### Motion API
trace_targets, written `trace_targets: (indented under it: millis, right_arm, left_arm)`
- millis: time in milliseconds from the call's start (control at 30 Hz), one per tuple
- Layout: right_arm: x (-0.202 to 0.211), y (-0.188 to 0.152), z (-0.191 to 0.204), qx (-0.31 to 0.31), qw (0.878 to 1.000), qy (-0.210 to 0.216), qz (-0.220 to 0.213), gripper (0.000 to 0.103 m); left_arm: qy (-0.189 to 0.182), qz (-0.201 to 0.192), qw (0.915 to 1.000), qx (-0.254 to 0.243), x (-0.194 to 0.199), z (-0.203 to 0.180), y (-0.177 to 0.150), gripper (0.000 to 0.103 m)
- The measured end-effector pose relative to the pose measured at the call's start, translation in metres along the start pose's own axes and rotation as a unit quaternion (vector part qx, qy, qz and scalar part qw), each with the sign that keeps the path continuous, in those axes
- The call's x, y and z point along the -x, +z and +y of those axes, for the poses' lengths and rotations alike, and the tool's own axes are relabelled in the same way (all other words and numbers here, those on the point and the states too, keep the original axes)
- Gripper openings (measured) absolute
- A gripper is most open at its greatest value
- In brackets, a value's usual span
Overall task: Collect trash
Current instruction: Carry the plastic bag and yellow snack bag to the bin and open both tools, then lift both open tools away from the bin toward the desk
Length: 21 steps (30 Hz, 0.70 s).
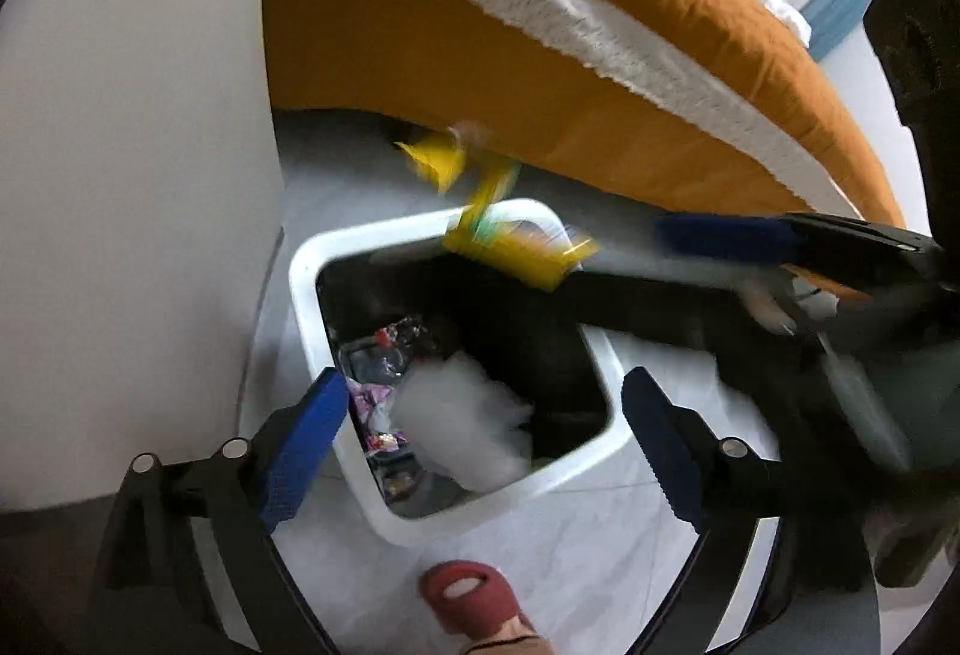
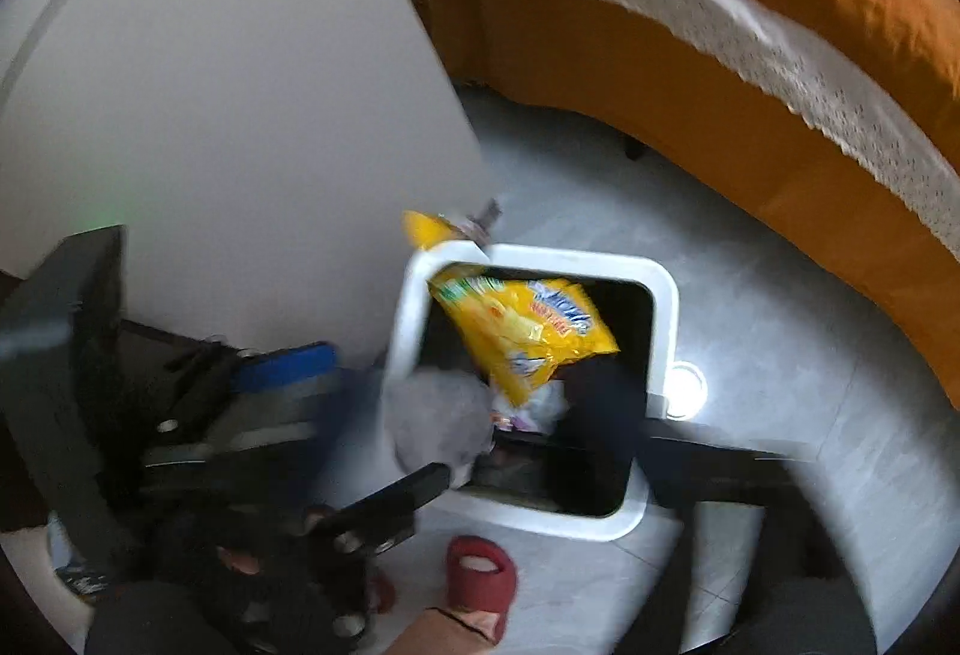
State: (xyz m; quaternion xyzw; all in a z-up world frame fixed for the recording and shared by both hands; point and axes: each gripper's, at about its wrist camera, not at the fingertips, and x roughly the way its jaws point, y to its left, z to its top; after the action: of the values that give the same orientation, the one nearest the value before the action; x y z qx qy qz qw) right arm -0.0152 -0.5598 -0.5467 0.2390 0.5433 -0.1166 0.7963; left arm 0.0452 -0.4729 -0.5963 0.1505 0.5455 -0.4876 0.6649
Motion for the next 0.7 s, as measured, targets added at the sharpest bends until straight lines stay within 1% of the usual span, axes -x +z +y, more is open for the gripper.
trace_targets:
  millis: [67,100,133,233,433,600,700]
  right_arm:
    - [-0.012,-0.005,-0.008,-0.015,1.000,0.009,0.016,0.099]
    - [-0.015,-0.007,-0.010,-0.017,1.000,0.006,0.021,0.099]
    - [-0.017,-0.007,-0.011,-0.018,1.000,-0.002,0.026,0.099]
    - [-0.011,-0.010,-0.009,-0.019,0.999,-0.009,0.035,0.099]
    - [0.019,-0.008,0.003,-0.015,0.999,-0.009,0.037,0.099]
    - [0.053,-0.001,0.016,-0.009,1.000,-0.013,0.023,0.099]
    - [0.079,0.003,0.027,-0.004,1.000,-0.018,0.008,0.099]
  left_arm:
    - [0.009,0.001,0.9999,0.005,-0.010,0.002,-0.006,0.096]
    - [0.013,0.002,0.9999,0.005,-0.012,0.004,-0.008,0.097]
    - [0.017,0.002,0.9998,0.006,-0.012,0.006,-0.009,0.097]
    - [0.026,0.000,0.9996,0.006,-0.002,0.011,-0.012,0.098]
    - [0.030,-0.007,0.9995,0.012,0.034,0.014,-0.009,0.098]
    - [0.037,-0.019,0.9991,0.010,0.073,0.007,0.001,0.098]
    - [0.040,-0.034,0.9986,0.013,0.102,0.003,0.007,0.098]
